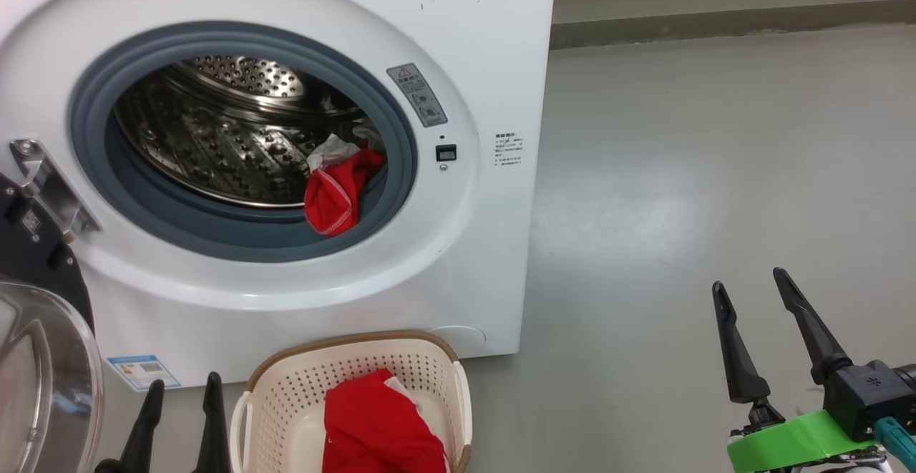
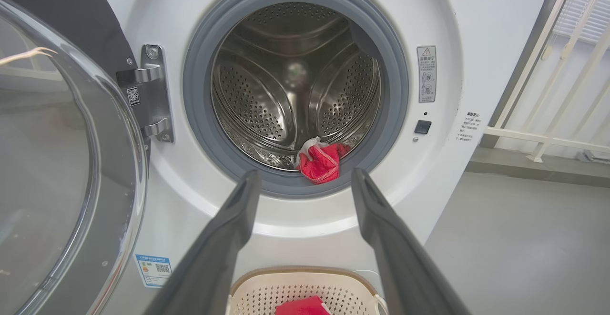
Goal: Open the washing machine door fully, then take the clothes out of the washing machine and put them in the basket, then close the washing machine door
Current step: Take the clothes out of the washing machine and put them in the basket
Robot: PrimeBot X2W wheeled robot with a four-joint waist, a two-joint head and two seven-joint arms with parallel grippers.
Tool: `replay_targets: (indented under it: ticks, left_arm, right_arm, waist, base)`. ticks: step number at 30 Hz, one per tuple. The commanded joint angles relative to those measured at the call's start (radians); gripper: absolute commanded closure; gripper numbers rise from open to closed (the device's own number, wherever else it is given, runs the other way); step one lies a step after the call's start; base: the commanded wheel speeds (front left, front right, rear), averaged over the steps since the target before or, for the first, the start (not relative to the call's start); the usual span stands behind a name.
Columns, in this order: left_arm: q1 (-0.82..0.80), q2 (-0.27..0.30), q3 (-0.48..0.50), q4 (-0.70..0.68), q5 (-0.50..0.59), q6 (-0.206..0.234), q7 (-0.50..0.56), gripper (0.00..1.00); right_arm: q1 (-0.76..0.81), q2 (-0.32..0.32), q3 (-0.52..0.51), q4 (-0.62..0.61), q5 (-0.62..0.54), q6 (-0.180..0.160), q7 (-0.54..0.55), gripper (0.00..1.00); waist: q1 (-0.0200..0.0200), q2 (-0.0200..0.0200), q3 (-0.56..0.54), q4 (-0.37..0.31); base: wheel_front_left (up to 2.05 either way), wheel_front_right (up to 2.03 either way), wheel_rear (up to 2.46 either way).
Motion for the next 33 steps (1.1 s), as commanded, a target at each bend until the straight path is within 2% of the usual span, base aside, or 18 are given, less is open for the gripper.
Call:
replay_targets:
  ticks: [1,23,33]
  left_arm:
    - [-0.002,0.014,0.035,-0.03,-0.003,-0.004,-0.012,0.0]
    - [0.003,0.014,-0.01,-0.04,0.001,0.016,-0.012,0.0]
    - [-0.049,0.014,-0.038,-0.033,0.009,0.053,-0.012,0.0]
  right_arm:
    - [-0.016,-0.006,0.029,-0.028,0.001,0.003,-0.006,0.0]
    - [-0.006,-0.006,0.047,-0.024,-0.003,0.003,-0.006,0.0]
    - [-0.022,-0.006,0.062,-0.028,-0.001,0.003,-0.006,0.0]
  waist:
    - [0.0,0.0,-0.006,-0.002]
    - [0.0,0.0,0.001,0.011]
    - [0.0,0.0,0.04,0.016]
  base:
    - [0.0,0.0,0.0]
    - [0.0,0.0,0.0]
    - [0.0,0.0,0.0]
